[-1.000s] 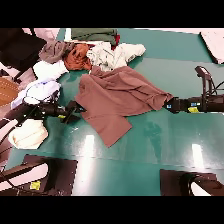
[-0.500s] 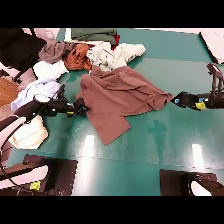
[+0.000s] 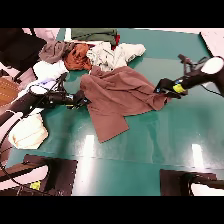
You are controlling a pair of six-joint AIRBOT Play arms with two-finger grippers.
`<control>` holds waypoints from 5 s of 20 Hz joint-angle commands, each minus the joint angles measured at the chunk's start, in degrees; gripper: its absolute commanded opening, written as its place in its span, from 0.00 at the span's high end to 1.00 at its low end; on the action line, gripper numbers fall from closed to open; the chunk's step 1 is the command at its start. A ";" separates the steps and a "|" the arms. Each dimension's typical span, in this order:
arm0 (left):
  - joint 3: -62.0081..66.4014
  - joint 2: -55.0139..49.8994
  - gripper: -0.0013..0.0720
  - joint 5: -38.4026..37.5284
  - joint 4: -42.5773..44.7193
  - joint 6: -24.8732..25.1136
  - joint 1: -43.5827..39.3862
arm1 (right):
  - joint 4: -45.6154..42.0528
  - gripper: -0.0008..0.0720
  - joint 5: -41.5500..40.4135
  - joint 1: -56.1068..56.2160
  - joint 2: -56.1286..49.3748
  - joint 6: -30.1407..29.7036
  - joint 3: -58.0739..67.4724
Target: Fold the shirts.
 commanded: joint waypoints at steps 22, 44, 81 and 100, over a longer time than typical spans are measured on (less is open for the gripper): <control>8.55 0.44 0.95 -10.23 -1.92 2.82 6.93 | -13.60 0.94 23.63 -8.02 6.95 -2.14 19.43; 77.31 19.82 0.95 -9.16 2.67 -15.34 14.88 | -7.34 0.95 11.91 -31.56 27.06 -8.70 47.89; 26.29 -14.14 0.95 -9.88 29.55 4.00 -2.01 | -12.20 0.83 9.92 -22.23 -12.57 -9.51 6.03; -12.33 12.02 0.04 -20.37 22.32 -10.58 14.86 | 0.50 0.01 4.42 -33.05 16.00 -14.25 -24.13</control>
